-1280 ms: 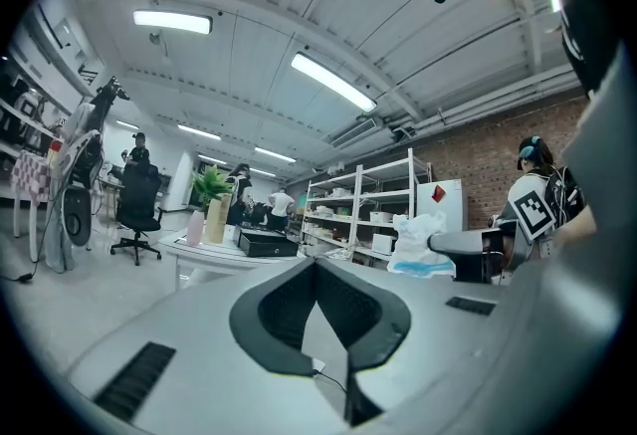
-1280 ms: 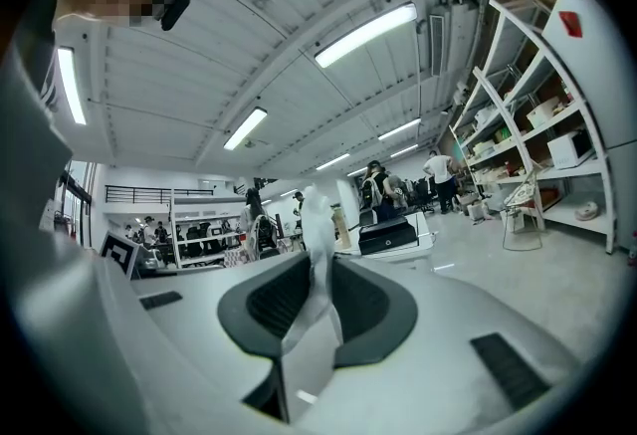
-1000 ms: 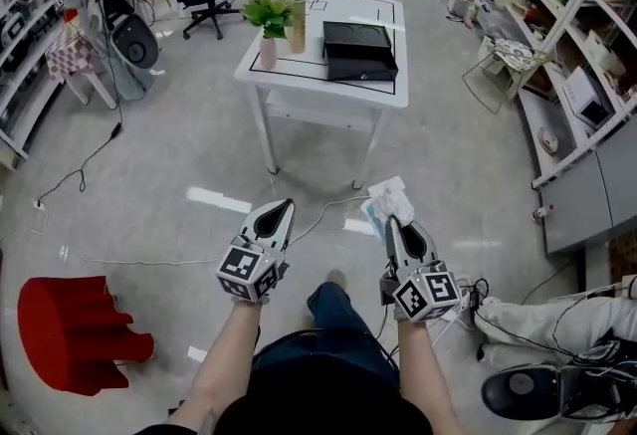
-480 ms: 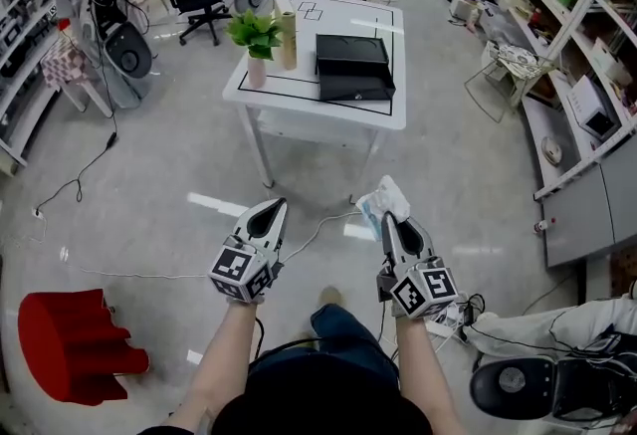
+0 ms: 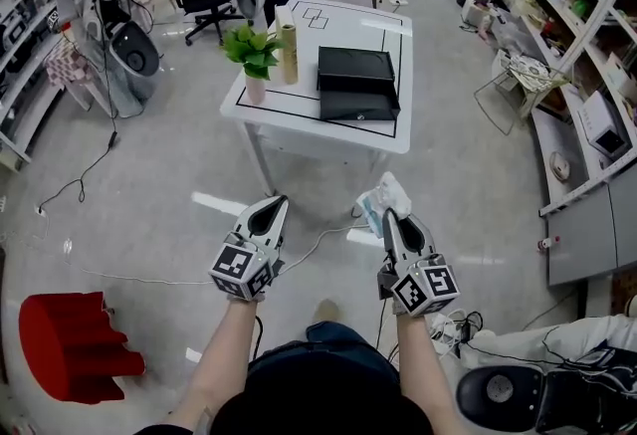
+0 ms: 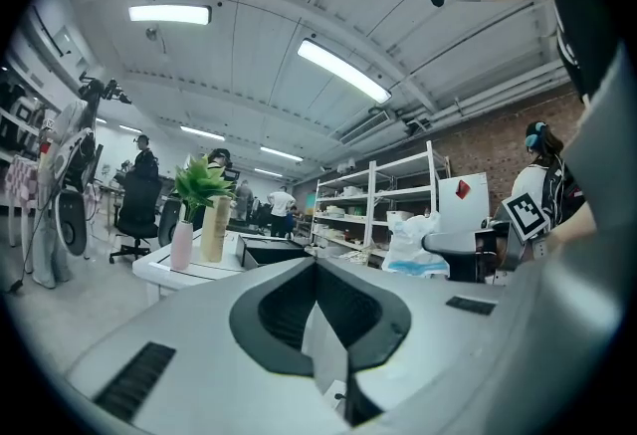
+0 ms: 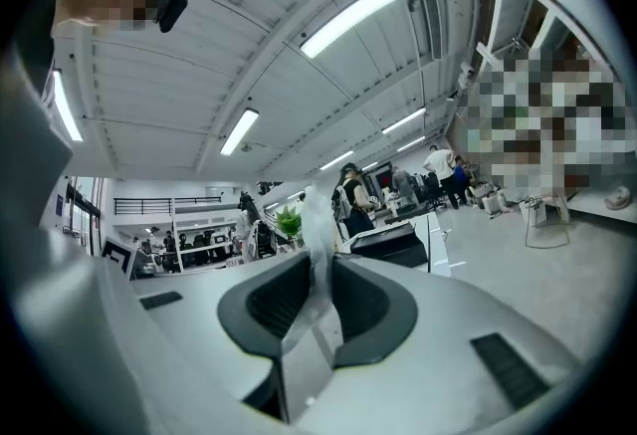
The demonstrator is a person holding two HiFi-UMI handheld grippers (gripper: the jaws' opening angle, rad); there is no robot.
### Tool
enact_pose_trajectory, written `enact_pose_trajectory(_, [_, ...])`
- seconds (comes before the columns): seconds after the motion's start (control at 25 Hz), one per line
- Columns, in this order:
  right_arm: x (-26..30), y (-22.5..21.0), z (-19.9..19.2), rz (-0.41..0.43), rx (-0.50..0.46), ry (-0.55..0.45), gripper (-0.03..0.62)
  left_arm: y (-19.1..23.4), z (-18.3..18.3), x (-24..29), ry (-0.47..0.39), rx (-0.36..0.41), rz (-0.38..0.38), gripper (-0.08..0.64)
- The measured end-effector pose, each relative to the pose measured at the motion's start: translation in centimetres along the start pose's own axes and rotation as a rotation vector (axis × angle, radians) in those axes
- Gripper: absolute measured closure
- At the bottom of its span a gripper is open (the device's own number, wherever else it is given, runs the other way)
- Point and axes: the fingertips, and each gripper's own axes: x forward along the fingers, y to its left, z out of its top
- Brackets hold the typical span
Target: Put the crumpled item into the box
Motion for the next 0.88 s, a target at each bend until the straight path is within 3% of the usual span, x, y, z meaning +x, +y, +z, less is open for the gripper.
enact_pose_trajectory(0.88, [4.4,-7.2,1.1,0.023,0.026,0.015,0.526,0.2,-1.4,8.5,0.017,-0.008,0.014,0.558])
